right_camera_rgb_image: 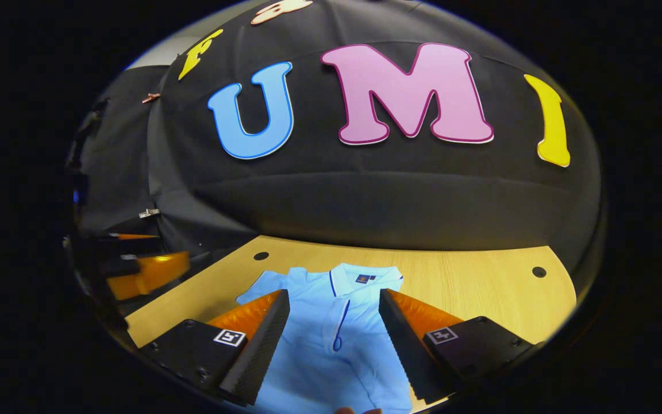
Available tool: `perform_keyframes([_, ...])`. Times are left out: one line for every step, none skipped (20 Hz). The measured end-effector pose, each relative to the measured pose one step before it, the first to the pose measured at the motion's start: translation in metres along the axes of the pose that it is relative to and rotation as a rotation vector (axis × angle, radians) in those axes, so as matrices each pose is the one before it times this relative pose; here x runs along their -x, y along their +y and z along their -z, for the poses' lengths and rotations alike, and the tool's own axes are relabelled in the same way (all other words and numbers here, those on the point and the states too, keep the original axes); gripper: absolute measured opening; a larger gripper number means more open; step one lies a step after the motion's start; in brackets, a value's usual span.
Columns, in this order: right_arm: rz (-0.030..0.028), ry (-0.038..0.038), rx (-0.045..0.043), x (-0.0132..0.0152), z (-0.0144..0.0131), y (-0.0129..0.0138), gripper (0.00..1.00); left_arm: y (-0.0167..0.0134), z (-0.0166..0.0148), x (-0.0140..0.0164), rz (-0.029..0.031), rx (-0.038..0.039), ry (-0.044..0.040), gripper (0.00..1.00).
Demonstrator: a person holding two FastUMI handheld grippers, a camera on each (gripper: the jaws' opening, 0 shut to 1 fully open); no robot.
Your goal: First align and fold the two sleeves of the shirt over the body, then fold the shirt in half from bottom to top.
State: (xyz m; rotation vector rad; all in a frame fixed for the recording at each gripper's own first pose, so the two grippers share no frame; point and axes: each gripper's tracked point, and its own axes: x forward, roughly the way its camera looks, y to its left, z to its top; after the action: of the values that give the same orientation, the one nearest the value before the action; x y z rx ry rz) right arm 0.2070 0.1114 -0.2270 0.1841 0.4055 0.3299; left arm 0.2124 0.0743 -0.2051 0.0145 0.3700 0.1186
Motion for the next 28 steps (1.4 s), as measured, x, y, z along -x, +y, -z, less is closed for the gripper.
perform_keyframes([-0.00133, 0.00074, 0.00642, 0.01039, -0.00038, -0.00348, 0.98, -0.00355, 0.00211, -0.01548, 0.00341, 0.02275, 0.02378, 0.99])
perform_keyframes([-0.00001, -0.00174, 0.0097, 0.00993, 0.00033, -0.00286, 0.98, 0.00048, 0.00091, -0.01577, -0.00614, 0.02435, 0.01354, 0.99])
perform_keyframes([-0.00287, 0.00387, 0.00203, 0.00953, 0.00227, 0.0002, 0.98, 0.0035, 0.0062, -0.01604, -0.01036, 0.01723, 0.02775, 0.99])
perform_keyframes([-0.00234, 0.00343, -0.00801, 0.00767, 0.00176, 0.0003, 0.98, 0.00492, 0.00583, -0.01784, -0.0192, 0.00494, 0.02892, 0.99])
perform_keyframes([-0.00068, 0.00495, -0.01094, 0.00786, 0.00258, 0.00087, 0.98, 0.00604, 0.00703, -0.01677, -0.02068, -0.00348, 0.0317, 0.99])
perform_keyframes([0.00071, 0.00241, -0.0112, 0.00676, 0.0006, 0.00061, 0.98, 0.00442, 0.00941, -0.01554, -0.01577, -0.00215, 0.03735, 0.99])
perform_keyframes([0.00188, 0.00041, -0.00756, 0.00587, -0.00015, 0.00009, 0.98, 0.00214, 0.00911, -0.01641, -0.00782, 0.00075, 0.0366, 0.99])
perform_keyframes([-0.0006, -0.00072, -0.00292, 0.00168, 0.00004, 0.00028, 0.98, 0.00077, 0.00855, -0.0132, -0.00203, 0.00512, 0.03025, 0.99])
perform_keyframes([0.0029, 0.00382, 0.00634, 0.00275, 0.00274, -0.00116, 0.98, -0.00091, 0.00908, -0.01472, 0.00595, 0.00467, 0.03721, 0.99])
perform_keyframes([0.00243, 0.00547, 0.00641, 0.00501, 0.00322, -0.00147, 0.98, 0.0, 0.00814, -0.01069, -0.00359, 0.0039, 0.02974, 0.99])
perform_keyframes([0.00174, 0.00699, 0.00614, 0.01264, 0.00531, 0.0006, 0.98, 0.00145, 0.00789, -0.01082, 0.00157, 0.00178, 0.03375, 0.99])
perform_keyframes([0.00504, 0.01375, 0.00411, 0.00953, 0.00463, -0.00231, 0.98, -0.00055, 0.00606, -0.00971, -0.00065, 0.00063, 0.02649, 0.99])
perform_keyframes([0.00612, 0.01577, -0.00048, 0.00995, 0.00657, -0.00355, 0.98, -0.00031, 0.00504, -0.01084, -0.00452, -0.00066, 0.01792, 0.99])
perform_keyframes([0.00949, 0.01744, -0.00555, 0.01001, 0.00593, -0.00486, 0.98, 0.0025, 0.00384, -0.00842, -0.01145, -0.00294, 0.01771, 0.99])
perform_keyframes([0.00858, 0.01922, -0.01014, 0.00966, 0.00772, -0.00403, 0.98, -0.00044, 0.00286, -0.00652, -0.00307, -0.00399, 0.01078, 0.99])
perform_keyframes([0.01111, 0.02187, -0.00999, 0.01042, 0.00824, -0.00574, 0.98, -0.00001, 0.00282, -0.00437, -0.00323, -0.00296, 0.01451, 0.99])
perform_keyframes([0.0099, 0.02467, -0.00714, 0.00798, 0.00975, -0.00457, 0.98, -0.00019, 0.00226, -0.0047, -0.00134, 0.00006, 0.01032, 0.99])
perform_keyframes([0.01348, 0.0212, -0.00166, 0.00788, 0.00831, -0.00527, 0.98, 0.00037, 0.00193, -0.00319, -0.00311, 0.00015, 0.01125, 0.99])
perform_keyframes([0.01213, 0.01761, 0.00062, 0.00632, 0.00795, -0.00496, 0.98, 0.00061, 0.00365, -0.00348, -0.00359, 0.00064, 0.01387, 0.99])
perform_keyframes([0.00981, 0.01607, 0.00052, 0.00482, 0.0065, -0.0034, 0.98, 0.00001, 0.00269, -0.00252, 0.00185, 0.0039, 0.00963, 0.99])
perform_keyframes([0.00887, 0.01094, -0.00089, 0.00418, 0.00609, -0.00273, 0.98, -0.00103, -0.00213, -0.00129, 0.00195, 0.00547, -0.00416, 0.99])
perform_keyframes([0.0056, 0.00694, -0.00261, 0.00238, 0.00331, -0.00135, 0.98, -0.00071, 0.00041, -0.00226, 0.00146, 0.0047, 0.00023, 0.99])
perform_keyframes([0.00353, 0.00455, -0.00356, 0.00098, 0.00215, -0.00023, 0.98, -0.00212, 0.00111, -0.0009, 0.0094, 0.00719, 0.0088, 0.99])
perform_keyframes([-0.00102, -0.00087, -0.00164, 0.00041, 0.00023, 0.00148, 0.98, -0.00487, -0.00016, -0.00011, 0.02292, 0.01435, 0.00193, 1.0])
perform_keyframes([0.0004, -0.00019, 0.00196, 0.00163, 0.00083, 0.00021, 0.98, -0.00568, 0.00045, -0.00033, 0.02998, 0.01985, 0.00547, 0.89])
perform_keyframes([-0.00352, -0.00208, 0.00105, -0.0004, 0.00037, 0.00153, 0.98, -0.00479, 0.00136, -0.00131, 0.02154, 0.02029, 0.00045, 0.78])
perform_keyframes([-0.00235, 0.0002, 0.00033, 0.00199, 0.00059, -0.00038, 0.98, -0.00185, -0.0012, 0.00135, 0.01332, 0.00545, 0.0008, 0.67])
perform_keyframes([-0.00338, -0.00107, 0.00087, -0.00003, 0.00007, 0.00094, 0.98, -0.00282, 0.00065, -0.00137, 0.00807, -0.00418, -0.00115, 0.6])
